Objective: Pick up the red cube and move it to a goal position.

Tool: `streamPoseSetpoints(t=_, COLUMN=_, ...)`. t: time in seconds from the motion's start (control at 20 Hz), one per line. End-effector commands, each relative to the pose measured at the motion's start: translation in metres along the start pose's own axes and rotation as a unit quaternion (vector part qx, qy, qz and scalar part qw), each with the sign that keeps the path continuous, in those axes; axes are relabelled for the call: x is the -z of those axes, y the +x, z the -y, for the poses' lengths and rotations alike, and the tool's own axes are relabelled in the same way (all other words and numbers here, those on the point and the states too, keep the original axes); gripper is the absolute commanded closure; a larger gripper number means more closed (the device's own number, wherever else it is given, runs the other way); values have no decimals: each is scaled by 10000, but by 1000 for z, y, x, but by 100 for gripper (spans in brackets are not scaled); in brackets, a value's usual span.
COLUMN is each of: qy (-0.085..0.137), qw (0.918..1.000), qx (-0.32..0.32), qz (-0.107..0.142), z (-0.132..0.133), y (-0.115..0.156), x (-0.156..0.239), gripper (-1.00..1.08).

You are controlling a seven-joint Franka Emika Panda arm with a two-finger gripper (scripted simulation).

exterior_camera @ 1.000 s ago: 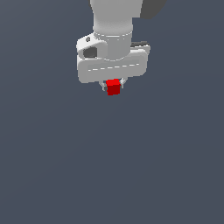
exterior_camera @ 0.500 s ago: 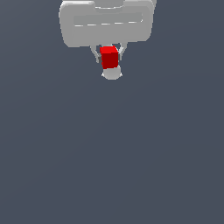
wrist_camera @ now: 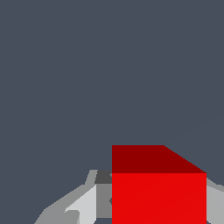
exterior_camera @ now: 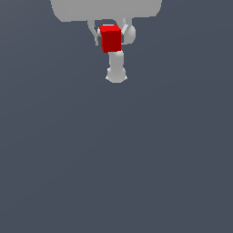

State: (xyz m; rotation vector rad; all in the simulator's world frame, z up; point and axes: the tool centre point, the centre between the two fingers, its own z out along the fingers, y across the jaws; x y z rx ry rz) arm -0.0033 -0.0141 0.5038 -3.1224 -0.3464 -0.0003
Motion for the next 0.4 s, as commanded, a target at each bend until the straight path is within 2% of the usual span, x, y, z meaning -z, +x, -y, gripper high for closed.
streamPoseSetpoints(t=0.0, qy=0, qw=10000, qx=0, qz=1, z=-1, y=0, x=6, gripper=108)
streamPoseSetpoints(t=0.35, qy=0, qw=10000, qx=0, qz=1, z=-1, y=1, x=11, gripper=108)
